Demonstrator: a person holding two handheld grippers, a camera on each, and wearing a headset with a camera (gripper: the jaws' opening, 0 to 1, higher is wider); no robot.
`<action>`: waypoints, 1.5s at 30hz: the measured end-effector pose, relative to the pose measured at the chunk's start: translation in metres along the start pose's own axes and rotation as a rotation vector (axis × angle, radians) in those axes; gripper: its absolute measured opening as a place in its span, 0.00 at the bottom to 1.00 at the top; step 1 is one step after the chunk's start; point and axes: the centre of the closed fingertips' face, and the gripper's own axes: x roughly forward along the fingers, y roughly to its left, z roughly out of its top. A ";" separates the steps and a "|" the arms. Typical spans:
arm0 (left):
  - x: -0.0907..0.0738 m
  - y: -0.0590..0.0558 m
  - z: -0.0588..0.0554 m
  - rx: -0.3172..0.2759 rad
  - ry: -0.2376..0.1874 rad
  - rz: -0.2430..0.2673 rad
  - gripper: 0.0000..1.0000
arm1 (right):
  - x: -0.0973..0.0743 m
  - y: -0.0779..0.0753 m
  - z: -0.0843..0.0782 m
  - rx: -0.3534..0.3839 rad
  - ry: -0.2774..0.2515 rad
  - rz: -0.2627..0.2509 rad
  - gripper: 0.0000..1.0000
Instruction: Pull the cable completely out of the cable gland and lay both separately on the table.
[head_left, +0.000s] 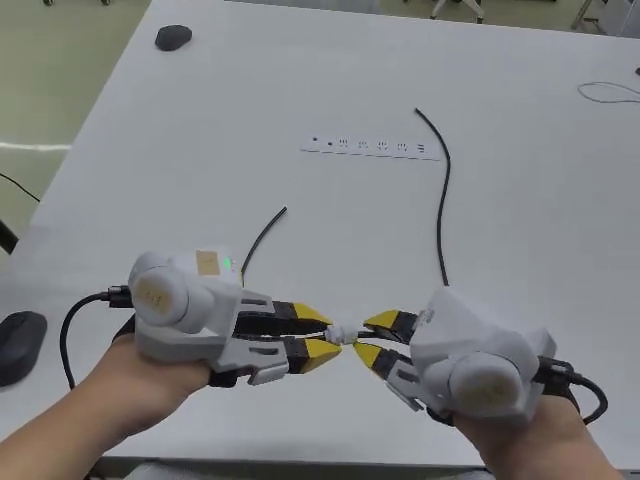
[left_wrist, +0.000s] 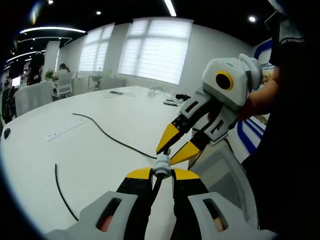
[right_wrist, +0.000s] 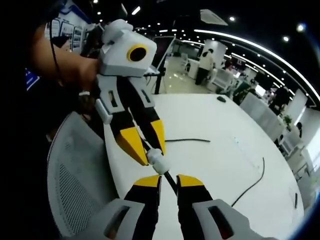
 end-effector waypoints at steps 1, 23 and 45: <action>0.000 -0.001 0.000 0.002 0.003 -0.001 0.15 | 0.000 0.000 0.000 -0.002 0.002 -0.001 0.05; -0.001 0.000 0.001 -0.001 -0.011 0.006 0.15 | -0.004 -0.014 -0.016 0.156 -0.017 -0.030 0.01; -0.001 0.001 0.003 0.003 -0.018 0.018 0.15 | -0.003 -0.036 -0.076 0.442 -0.022 -0.116 0.00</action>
